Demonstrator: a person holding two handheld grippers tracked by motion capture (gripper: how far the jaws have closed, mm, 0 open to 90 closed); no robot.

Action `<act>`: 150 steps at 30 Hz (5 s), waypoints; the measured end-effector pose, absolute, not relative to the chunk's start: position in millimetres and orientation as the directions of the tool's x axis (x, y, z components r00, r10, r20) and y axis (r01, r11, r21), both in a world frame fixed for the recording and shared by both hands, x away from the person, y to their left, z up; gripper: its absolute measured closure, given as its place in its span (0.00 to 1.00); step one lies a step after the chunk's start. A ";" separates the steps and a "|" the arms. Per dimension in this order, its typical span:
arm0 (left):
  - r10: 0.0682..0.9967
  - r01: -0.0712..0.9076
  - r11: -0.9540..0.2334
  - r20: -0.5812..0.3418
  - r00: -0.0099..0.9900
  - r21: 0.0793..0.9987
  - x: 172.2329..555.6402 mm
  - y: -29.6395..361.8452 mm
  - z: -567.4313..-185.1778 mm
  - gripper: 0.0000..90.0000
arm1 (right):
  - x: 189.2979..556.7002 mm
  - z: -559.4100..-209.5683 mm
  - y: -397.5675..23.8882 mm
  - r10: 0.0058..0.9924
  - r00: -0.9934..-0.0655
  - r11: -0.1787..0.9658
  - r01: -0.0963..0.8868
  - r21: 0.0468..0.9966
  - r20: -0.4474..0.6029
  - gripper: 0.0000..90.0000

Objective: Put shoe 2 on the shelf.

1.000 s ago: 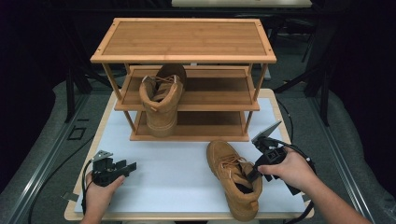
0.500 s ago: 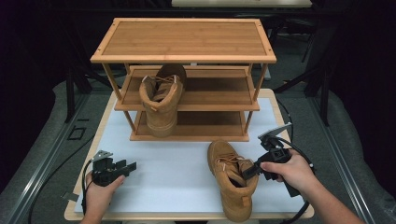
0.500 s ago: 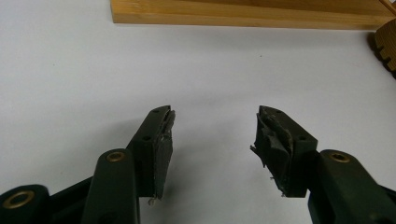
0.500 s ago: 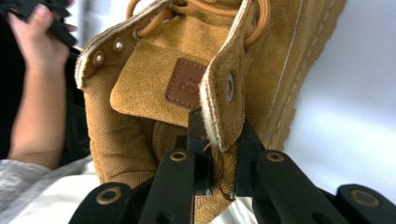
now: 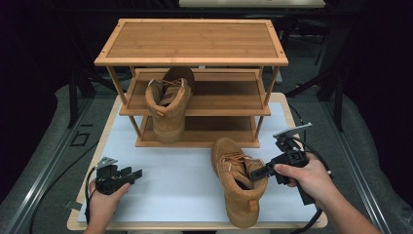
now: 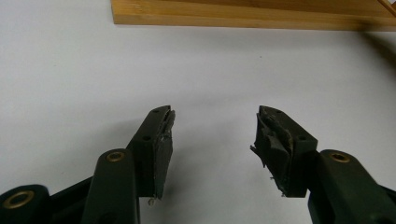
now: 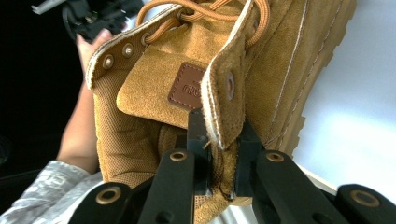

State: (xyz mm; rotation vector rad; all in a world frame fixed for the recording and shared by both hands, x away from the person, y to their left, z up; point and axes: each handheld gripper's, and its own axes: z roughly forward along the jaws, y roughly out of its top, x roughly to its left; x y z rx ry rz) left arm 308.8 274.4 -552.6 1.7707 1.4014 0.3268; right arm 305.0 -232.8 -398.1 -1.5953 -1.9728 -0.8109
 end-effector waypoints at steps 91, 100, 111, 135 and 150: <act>0.891 0.680 -0.033 -0.288 0.353 0.732 314.7 271.8 -553.8 0.52 | 416.7 -325.8 -183.0 0.545 -0.329 -0.218 0.833 0.508 0.772 0.89; 0.859 0.602 -0.041 -0.280 0.430 0.797 325.6 251.8 -502.9 0.58 | 416.8 -325.2 -181.7 0.530 -0.328 -0.237 0.828 0.508 0.782 0.75; 0.848 0.485 -0.087 -0.192 0.495 0.870 342.7 226.5 -424.5 0.66 | 414.0 -320.5 -181.9 0.534 -0.354 -0.249 0.802 0.543 0.768 0.65; 0.832 0.541 -0.048 -0.266 0.487 0.840 362.2 225.6 -412.5 0.85 | 378.2 -329.0 -213.5 0.671 -0.446 -0.147 0.703 0.696 0.593 0.86; 0.848 0.535 -0.073 -0.230 0.477 0.841 367.0 207.8 -417.9 1.00 | 372.2 -413.3 -175.7 0.823 -0.453 -0.015 0.585 0.811 0.342 1.00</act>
